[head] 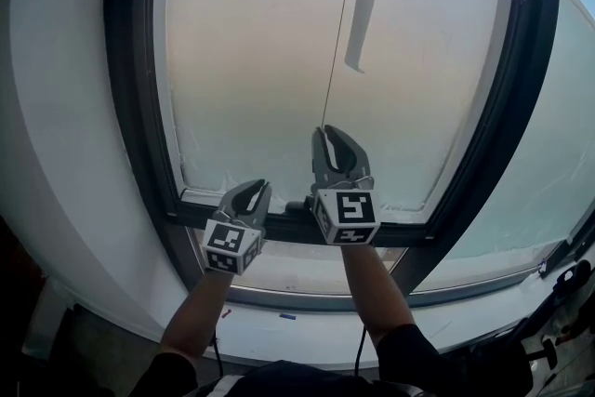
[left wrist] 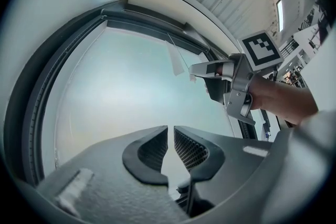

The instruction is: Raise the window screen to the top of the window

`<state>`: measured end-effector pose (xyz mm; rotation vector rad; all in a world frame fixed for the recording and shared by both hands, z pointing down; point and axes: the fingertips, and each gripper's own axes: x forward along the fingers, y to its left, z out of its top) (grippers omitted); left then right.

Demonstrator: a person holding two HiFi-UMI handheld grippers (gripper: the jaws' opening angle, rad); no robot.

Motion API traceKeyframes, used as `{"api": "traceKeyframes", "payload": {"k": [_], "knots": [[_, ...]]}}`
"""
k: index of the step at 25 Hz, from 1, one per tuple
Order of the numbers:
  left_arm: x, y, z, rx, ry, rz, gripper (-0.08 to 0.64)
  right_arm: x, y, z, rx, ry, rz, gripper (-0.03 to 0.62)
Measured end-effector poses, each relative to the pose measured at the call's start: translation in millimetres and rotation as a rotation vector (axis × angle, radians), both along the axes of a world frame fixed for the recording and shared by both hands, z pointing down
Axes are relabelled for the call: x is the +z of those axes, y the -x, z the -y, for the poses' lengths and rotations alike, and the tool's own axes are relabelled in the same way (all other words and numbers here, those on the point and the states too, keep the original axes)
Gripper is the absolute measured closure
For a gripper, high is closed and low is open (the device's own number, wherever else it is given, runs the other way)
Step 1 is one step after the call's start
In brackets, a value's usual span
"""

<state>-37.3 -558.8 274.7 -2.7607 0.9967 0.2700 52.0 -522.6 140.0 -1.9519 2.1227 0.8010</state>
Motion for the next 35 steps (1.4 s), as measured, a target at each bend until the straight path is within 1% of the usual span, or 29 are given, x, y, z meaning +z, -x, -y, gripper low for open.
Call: {"api": "traceKeyframes", "payload": {"k": [1,3,7,11,15,18,20,22,23,25,30,32,35], "knots": [[1.9,-1.4,0.9,0.003,-0.001,-0.001,0.520,1.4,-1.5,0.4,0.004,-0.001,-0.004,0.526],[5.2,-2.0,-0.6,0.009,0.001,-0.005,0.520,5.4,-3.3,-1.9,0.016,0.000,-0.009,0.487],[10.2,4.7,-2.9,0.030,-0.007,-0.038,0.520,17.6,-6.0,-9.6,0.050,0.001,0.022,0.463],[17.6,11.1,-4.5,0.056,-0.016,-0.056,0.520,43.8,-8.4,-9.4,0.089,0.044,0.038,0.456],[28.6,10.5,-16.8,0.103,0.013,-0.077,0.520,81.6,-20.4,-16.7,0.129,0.079,0.071,0.459],[48.9,8.8,-20.0,0.127,0.035,-0.081,0.520,111.0,-23.2,-25.1,0.148,0.103,0.090,0.471],[67.6,5.9,-21.7,0.138,0.061,-0.064,0.520,130.2,-23.0,-30.7,0.156,0.132,0.115,0.485],[82.3,3.4,-27.1,0.147,0.077,-0.041,0.520,149.7,-25.3,-38.3,0.161,0.155,0.137,0.520],[87.2,3.5,-30.6,0.147,0.080,-0.034,0.520,158.1,-27.6,-43.5,0.164,0.163,0.146,0.528],[94.1,7.3,-36.7,0.135,0.087,-0.037,0.549,173.1,-33.5,-56.4,0.168,0.177,0.162,0.551],[105.1,15.8,-60.2,0.102,0.123,-0.050,0.555,210.3,-49.2,-96.6,0.164,0.241,0.179,0.586],[107.4,19.8,-74.5,0.081,0.128,-0.061,0.555,221.1,-57.1,-118.7,0.160,0.260,0.178,0.586],[117.2,23.7,-96.0,0.049,0.157,-0.078,0.556,242.5,-77.9,-158.6,0.177,0.313,0.173,0.586]]}}
